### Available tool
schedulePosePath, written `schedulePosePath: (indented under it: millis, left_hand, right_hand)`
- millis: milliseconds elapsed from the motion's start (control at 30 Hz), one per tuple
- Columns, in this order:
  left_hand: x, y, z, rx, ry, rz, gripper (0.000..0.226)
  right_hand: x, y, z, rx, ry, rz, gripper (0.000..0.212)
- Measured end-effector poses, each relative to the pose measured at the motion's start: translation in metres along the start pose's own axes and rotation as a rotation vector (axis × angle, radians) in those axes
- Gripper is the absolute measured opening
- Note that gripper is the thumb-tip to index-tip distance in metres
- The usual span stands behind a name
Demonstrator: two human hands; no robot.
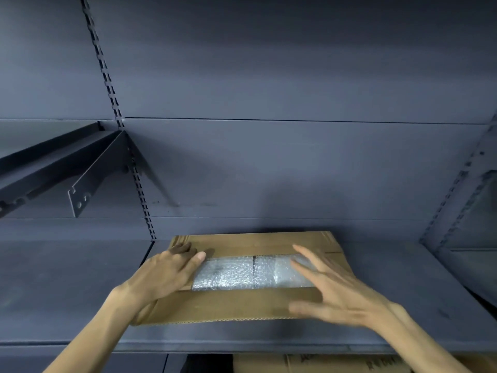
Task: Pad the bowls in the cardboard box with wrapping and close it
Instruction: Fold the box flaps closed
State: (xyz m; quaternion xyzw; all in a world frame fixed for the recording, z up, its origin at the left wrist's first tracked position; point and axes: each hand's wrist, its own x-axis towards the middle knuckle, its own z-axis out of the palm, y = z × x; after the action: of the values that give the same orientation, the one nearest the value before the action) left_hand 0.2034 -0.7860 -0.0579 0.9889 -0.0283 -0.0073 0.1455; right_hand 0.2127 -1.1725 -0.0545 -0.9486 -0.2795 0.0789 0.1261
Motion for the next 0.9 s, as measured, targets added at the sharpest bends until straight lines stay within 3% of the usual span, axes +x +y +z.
schedulePosePath:
  millis: [100, 233, 367, 500, 633, 833, 900]
  left_hand:
    - [0.004, 0.008, -0.015, -0.01, -0.09, -0.09, 0.09]
    - [0.019, 0.019, -0.042, -0.069, -0.253, -0.229, 0.114]
    - [0.037, 0.02, -0.058, -0.197, -0.394, -0.328, 0.13]
    - [0.046, 0.02, -0.07, -0.282, -0.489, -0.306, 0.118]
    - [0.04, 0.027, -0.067, -0.193, -0.322, -0.234, 0.111]
    - [0.012, 0.033, 0.002, 0.202, 0.213, -0.037, 0.089]
    - [0.008, 0.031, 0.017, 0.22, 0.328, -0.017, 0.084]
  right_hand:
    - [-0.013, -0.028, 0.017, -0.122, -0.018, -0.162, 0.105]
    - [-0.014, -0.036, 0.017, -0.342, 0.347, -0.328, 0.065]
    - [0.004, -0.034, 0.0, -0.316, 0.588, -0.214, 0.067]
    - [0.03, -0.039, -0.002, -0.342, 0.592, -0.022, 0.078]
    - [0.053, -0.032, 0.014, -0.313, 0.492, -0.017, 0.066]
    - [0.068, -0.022, 0.026, -0.281, 0.487, 0.092, 0.073]
    - [0.07, -0.022, 0.029, -0.281, 0.493, 0.108, 0.074]
